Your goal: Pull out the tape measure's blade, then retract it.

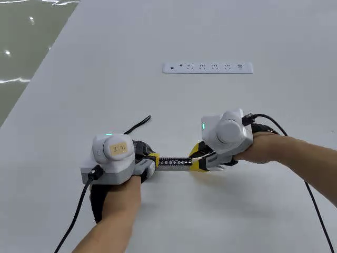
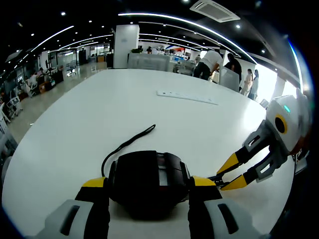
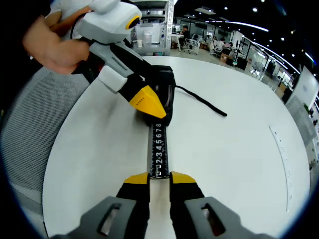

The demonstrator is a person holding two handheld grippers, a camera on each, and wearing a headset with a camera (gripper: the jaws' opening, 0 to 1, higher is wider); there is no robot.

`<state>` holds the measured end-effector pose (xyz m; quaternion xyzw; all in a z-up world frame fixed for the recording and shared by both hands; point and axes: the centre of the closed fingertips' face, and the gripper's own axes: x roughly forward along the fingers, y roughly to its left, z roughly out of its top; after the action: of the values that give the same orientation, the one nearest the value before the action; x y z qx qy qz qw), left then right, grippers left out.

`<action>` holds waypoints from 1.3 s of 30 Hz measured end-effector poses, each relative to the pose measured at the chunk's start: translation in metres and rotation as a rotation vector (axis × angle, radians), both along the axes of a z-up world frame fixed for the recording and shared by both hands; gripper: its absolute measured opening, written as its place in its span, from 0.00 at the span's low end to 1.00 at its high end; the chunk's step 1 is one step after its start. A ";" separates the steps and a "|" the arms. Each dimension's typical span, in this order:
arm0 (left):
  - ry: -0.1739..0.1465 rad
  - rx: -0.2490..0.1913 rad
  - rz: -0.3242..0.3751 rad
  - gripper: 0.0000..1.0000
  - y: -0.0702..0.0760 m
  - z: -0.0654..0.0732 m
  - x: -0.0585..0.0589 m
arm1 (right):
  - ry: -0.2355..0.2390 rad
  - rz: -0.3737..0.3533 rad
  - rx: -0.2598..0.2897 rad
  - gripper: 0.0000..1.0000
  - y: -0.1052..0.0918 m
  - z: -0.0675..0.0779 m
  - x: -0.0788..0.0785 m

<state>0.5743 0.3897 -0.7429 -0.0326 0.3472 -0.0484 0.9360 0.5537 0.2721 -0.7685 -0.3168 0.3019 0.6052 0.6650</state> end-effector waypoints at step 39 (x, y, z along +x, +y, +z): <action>0.000 -0.012 0.007 0.61 0.001 -0.001 -0.001 | -0.016 0.008 0.040 0.13 0.066 -0.002 0.004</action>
<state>0.5737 0.3905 -0.7442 -0.0392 0.3466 -0.0473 0.9360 0.5575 0.3378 -0.7704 -0.3091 0.2832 0.6112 0.6713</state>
